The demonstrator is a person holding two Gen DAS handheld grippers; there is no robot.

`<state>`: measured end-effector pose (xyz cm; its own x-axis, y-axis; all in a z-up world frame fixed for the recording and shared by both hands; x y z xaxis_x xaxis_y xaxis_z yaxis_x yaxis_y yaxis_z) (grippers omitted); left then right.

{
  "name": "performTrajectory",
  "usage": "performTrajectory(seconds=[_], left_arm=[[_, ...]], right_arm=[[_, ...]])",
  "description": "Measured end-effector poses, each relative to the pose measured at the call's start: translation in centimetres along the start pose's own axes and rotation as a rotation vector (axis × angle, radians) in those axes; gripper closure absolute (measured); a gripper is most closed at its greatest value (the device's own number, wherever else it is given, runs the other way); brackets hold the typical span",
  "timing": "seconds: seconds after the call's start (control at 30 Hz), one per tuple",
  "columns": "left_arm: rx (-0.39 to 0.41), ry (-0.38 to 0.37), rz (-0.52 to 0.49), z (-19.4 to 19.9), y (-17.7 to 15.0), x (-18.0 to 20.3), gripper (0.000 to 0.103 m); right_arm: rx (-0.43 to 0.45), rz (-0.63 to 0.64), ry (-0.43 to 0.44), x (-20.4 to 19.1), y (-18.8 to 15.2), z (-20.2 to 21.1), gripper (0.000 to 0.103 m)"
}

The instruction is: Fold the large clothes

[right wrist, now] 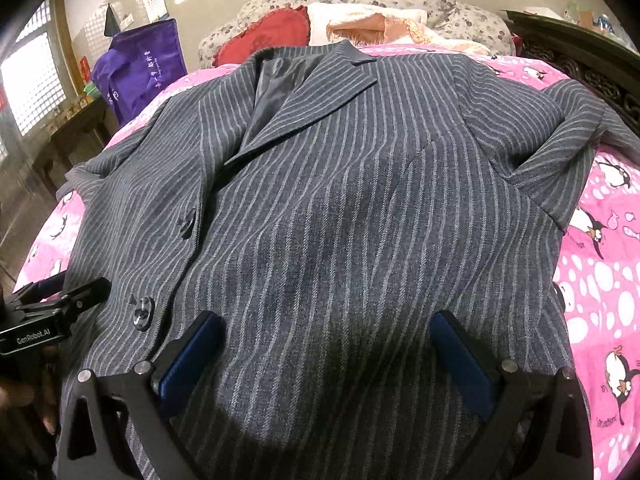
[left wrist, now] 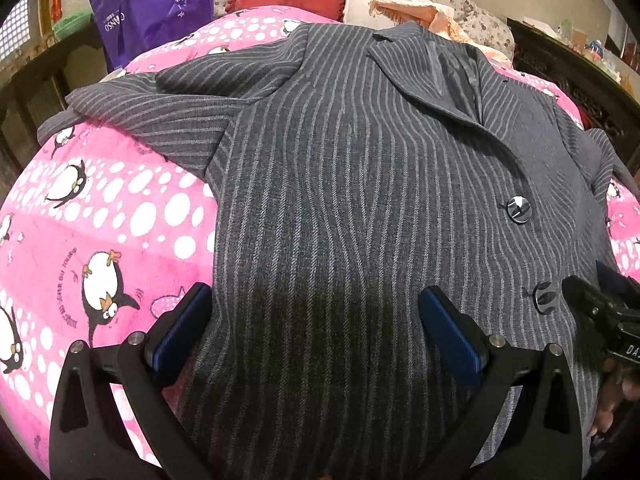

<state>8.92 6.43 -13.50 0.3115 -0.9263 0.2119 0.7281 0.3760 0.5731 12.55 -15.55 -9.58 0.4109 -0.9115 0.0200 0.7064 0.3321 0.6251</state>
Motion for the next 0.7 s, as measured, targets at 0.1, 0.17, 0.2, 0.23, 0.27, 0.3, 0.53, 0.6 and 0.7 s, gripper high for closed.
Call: performTrajectory(seconds=[0.1,0.17,0.2,0.23,0.27,0.3,0.53,0.6,0.7], left_arm=[[-0.020,-0.018,0.005,0.3,0.1,-0.3,0.000],[-0.072,-0.038,-0.013,1.2,0.5,-0.8,0.000],[-0.078,-0.045,-0.015,1.8,1.0,-1.3,0.000],[-0.068,-0.046,-0.009,2.5,1.8,-2.2,0.000],[-0.032,-0.041,0.015,3.7,3.3,-3.9,0.000],[-0.005,-0.036,0.036,4.4,4.5,-5.3,0.000],[0.075,-0.026,0.327,3.0,14.5,-20.6,0.001],[0.073,-0.035,0.437,1.3,16.4,-25.0,0.001],[0.061,-0.081,0.565,-1.4,18.5,-29.6,0.001]], right_arm=[[-0.001,0.001,-0.001,0.0,0.1,0.0,0.000],[0.000,0.001,-0.006,0.0,0.0,0.2,0.000],[-0.001,0.002,-0.008,0.0,0.0,0.2,0.000],[-0.001,0.002,-0.010,-0.1,0.0,0.2,0.000],[0.001,0.001,-0.010,-0.1,0.0,0.3,0.000],[0.002,0.001,-0.010,-0.1,0.0,0.3,0.000],[0.007,-0.006,0.001,0.1,-0.1,0.3,0.000],[0.008,-0.007,0.001,0.1,-0.1,0.2,0.000],[0.009,-0.007,0.002,0.1,-0.1,0.2,0.000]])
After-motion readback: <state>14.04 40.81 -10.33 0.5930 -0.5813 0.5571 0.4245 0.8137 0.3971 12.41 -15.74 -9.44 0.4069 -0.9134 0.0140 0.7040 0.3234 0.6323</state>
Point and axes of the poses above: each gripper's, at about its wrist camera, not at the fingertips, and z roughly against the way its jaws point, x to its right, y to its top, the point moved 2 cm from there along -z, roughly the way its jaws point, and after that the axes turned 14 degrees about z, right-handed, at the moved point
